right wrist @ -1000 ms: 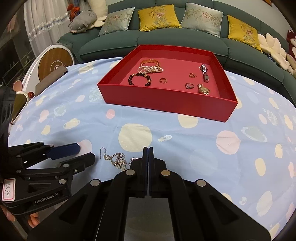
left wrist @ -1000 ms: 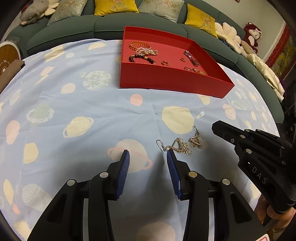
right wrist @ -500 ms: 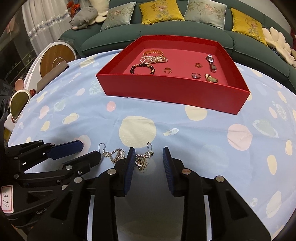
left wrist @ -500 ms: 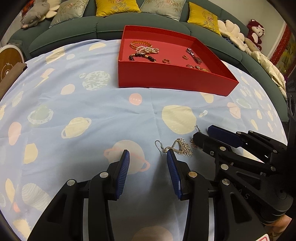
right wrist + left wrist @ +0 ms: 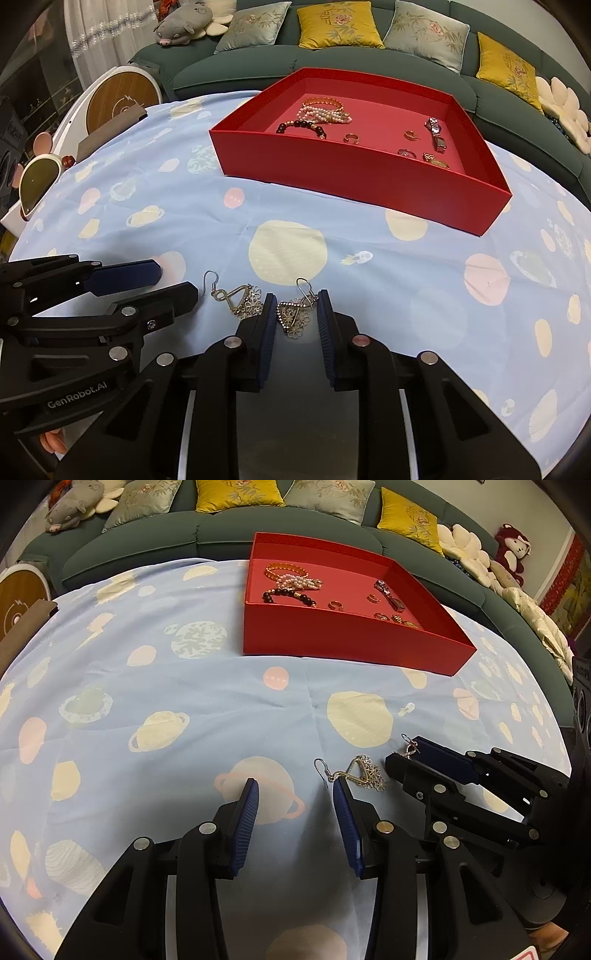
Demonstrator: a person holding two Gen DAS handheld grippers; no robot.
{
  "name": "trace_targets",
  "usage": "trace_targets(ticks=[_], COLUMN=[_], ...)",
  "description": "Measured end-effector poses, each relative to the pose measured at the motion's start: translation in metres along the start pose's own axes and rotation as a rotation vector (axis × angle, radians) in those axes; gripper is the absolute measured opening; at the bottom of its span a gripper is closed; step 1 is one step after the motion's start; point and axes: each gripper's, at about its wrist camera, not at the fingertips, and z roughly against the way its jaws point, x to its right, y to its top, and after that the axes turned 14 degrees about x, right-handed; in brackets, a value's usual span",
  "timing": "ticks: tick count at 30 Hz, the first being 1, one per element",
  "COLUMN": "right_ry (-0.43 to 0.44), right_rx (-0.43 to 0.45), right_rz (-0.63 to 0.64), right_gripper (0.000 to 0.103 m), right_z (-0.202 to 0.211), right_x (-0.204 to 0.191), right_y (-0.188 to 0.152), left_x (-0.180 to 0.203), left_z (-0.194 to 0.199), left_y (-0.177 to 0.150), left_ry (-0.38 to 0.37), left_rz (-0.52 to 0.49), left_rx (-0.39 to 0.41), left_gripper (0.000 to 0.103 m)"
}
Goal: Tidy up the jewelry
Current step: 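Grasp a dangling earring with the right tool while the left tool grasps the other, then carry both dangling earrings into the red box and open both tools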
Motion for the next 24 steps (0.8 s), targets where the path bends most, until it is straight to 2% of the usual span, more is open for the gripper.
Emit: trace_targets(ticks=[4, 8, 15, 19, 24], right_ry=[-0.014, -0.027, -0.052, -0.057, -0.063], right_rx=[0.019, 0.042, 0.057, 0.059, 0.062], right_rz=[-0.023, -0.061, -0.104, -0.108, -0.117], right_gripper=[0.021, 0.021, 0.021, 0.021, 0.021], right_z=[0.009, 0.021, 0.031, 0.033, 0.036], right_x=[0.008, 0.022, 0.041, 0.045, 0.051], right_y=[0.004, 0.011, 0.013, 0.011, 0.009], left_x=[0.007, 0.019, 0.036, 0.044, 0.052], left_z=[-0.001, -0.002, -0.016, -0.018, -0.02], left_y=[0.0, 0.0, -0.001, -0.002, -0.005], left_ry=[-0.03, -0.038, -0.005, 0.016, 0.043], left_rz=[0.001, -0.01, -0.068, -0.111, -0.166], left_rx=[-0.001, 0.012, 0.025, 0.045, 0.064], left_gripper=[0.04, 0.056, 0.057, 0.056, 0.04])
